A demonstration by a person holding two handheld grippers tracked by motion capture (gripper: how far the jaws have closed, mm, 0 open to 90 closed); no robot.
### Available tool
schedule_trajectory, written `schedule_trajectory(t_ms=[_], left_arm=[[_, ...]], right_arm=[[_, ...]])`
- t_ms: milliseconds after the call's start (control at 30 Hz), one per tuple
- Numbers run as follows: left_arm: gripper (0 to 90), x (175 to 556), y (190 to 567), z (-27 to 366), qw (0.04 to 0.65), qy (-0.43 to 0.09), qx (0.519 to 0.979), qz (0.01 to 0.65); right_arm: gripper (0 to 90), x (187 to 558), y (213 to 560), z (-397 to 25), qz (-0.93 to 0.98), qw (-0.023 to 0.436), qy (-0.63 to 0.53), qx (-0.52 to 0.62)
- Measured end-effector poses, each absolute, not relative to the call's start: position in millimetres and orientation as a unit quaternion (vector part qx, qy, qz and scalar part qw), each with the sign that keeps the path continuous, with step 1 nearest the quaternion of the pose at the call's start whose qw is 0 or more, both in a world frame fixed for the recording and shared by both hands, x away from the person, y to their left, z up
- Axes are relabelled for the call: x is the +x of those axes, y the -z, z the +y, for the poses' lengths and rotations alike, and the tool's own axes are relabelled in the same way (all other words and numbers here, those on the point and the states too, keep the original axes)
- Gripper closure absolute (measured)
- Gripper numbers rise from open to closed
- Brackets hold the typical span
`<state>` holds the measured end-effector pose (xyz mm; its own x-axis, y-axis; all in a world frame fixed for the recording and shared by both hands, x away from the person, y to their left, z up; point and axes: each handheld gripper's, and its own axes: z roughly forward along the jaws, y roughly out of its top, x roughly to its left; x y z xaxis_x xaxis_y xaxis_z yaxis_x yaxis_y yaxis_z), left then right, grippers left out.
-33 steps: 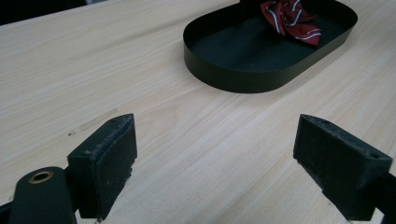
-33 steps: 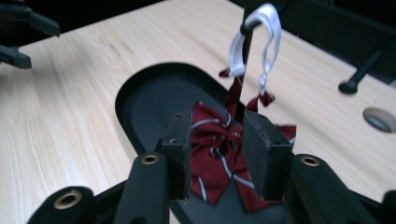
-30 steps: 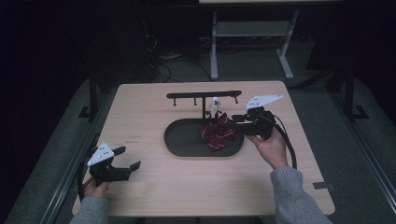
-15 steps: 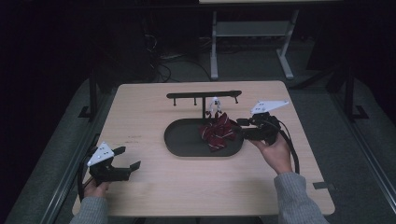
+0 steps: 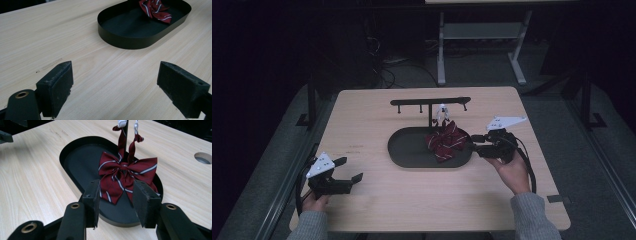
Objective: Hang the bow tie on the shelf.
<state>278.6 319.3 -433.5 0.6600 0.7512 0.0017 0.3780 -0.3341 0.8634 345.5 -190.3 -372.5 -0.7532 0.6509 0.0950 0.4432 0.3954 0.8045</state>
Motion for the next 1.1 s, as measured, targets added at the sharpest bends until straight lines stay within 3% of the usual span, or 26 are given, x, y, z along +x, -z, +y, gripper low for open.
schedule_trajectory(t_ms=[1100], left_arm=[[13.0,278,435,318,0.451,-0.204,0.792,0.357]], right_arm=[[54.1,313,416,-239,0.816,0.091,-0.428,0.379]])
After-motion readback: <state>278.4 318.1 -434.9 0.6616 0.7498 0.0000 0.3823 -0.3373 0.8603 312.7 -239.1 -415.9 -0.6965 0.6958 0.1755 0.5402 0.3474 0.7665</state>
